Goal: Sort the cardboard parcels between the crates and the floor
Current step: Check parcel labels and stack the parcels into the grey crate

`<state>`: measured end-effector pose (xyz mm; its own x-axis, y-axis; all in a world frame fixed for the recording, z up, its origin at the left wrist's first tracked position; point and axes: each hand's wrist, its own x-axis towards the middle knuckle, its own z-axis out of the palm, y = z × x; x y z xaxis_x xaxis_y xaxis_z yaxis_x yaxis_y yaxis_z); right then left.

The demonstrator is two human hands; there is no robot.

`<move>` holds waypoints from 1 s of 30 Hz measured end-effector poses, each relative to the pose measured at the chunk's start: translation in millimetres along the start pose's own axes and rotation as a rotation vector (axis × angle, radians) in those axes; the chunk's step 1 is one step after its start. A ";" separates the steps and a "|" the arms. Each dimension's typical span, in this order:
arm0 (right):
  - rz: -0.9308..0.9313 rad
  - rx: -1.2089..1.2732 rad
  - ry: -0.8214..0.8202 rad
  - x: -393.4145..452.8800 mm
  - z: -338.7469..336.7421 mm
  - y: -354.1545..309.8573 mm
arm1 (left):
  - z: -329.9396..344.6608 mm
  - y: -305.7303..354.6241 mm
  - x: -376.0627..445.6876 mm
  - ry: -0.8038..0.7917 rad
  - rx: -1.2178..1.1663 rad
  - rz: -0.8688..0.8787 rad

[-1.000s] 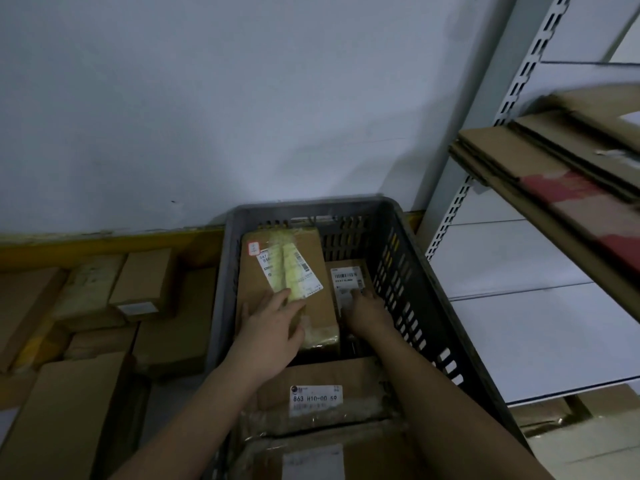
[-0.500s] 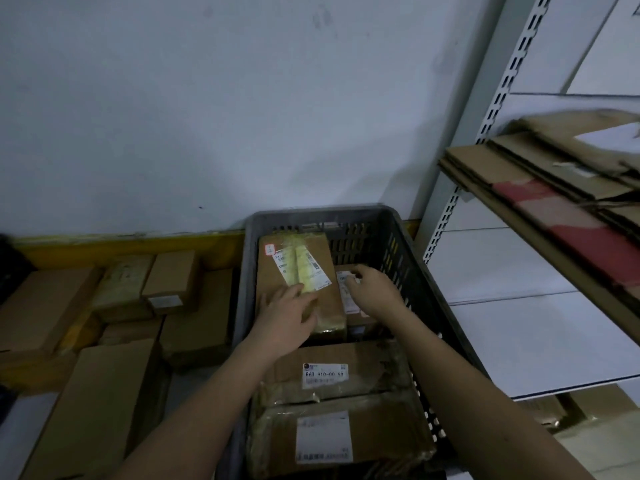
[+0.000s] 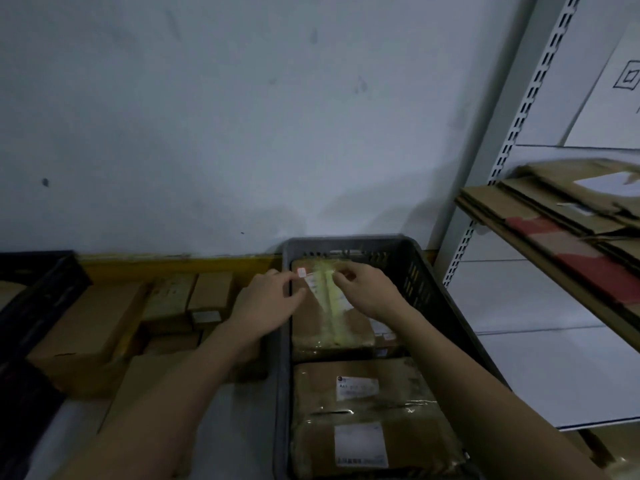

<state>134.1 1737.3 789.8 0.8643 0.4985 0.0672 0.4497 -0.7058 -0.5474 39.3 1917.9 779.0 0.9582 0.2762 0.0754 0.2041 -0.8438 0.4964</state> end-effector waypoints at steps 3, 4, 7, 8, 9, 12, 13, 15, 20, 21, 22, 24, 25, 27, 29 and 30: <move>-0.045 -0.030 -0.010 -3.7 10.7 -34.5 | -25.2 -36.8 -12.3 -0.018 0.027 -0.083; -0.068 -0.043 -0.009 -4.6 15.0 -46.3 | -33.1 -49.7 -16.5 -0.022 0.041 -0.106; -0.131 -0.096 -0.033 -5.3 30.4 -82.0 | -55.3 -90.3 -30.8 -0.003 0.062 -0.163; -0.143 -0.118 -0.055 -5.7 36.8 -93.5 | -62.3 -104.3 -37.0 0.004 0.077 -0.174; -0.150 -0.139 -0.077 -6.4 44.4 -104.6 | -68.4 -119.1 -43.4 0.006 0.091 -0.188; -0.164 -0.163 -0.129 -9.8 69.6 -135.5 | -82.9 -163.4 -66.2 -0.009 0.109 -0.256; -0.159 -0.159 -0.156 -10.6 80.6 -144.3 | -85.6 -178.6 -74.2 -0.017 0.106 -0.278; -0.145 -0.144 -0.225 -14.1 104.5 -160.6 | -86.7 -206.8 -91.2 -0.041 0.091 -0.314; -0.022 -0.101 -0.340 -33.9 180.6 -186.1 | -68.9 -266.2 -139.0 -0.110 -0.230 -0.444; 0.021 -0.065 -0.363 -39.4 197.0 -186.5 | -63.4 -274.8 -147.1 -0.115 -0.298 -0.477; 0.071 -0.019 -0.382 -46.6 212.5 -185.7 | -57.2 -282.4 -154.8 -0.117 -0.349 -0.511; 0.171 0.100 -0.386 -64.1 244.5 -177.9 | -42.6 -295.3 -167.5 -0.123 -0.414 -0.585; 0.223 0.152 -0.375 -74.0 259.4 -174.4 | -35.7 -299.0 -173.6 -0.130 -0.450 -0.622; 0.323 0.209 -0.352 -93.9 282.3 -171.4 | -24.4 -301.9 -183.7 -0.133 -0.556 -0.684; 0.408 0.225 -0.363 -110.4 296.4 -174.4 | -16.9 -300.8 -191.5 -0.152 -0.620 -0.728; 0.426 0.232 -0.377 -117.3 301.3 -177.3 | -14.2 -299.6 -195.3 -0.178 -0.622 -0.745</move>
<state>-115.0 1955.6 627.6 0.7987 0.3705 -0.4742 -0.0154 -0.7752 -0.6316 -211.9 2123.3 627.8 0.6539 0.5224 -0.5473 0.6747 -0.0754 0.7342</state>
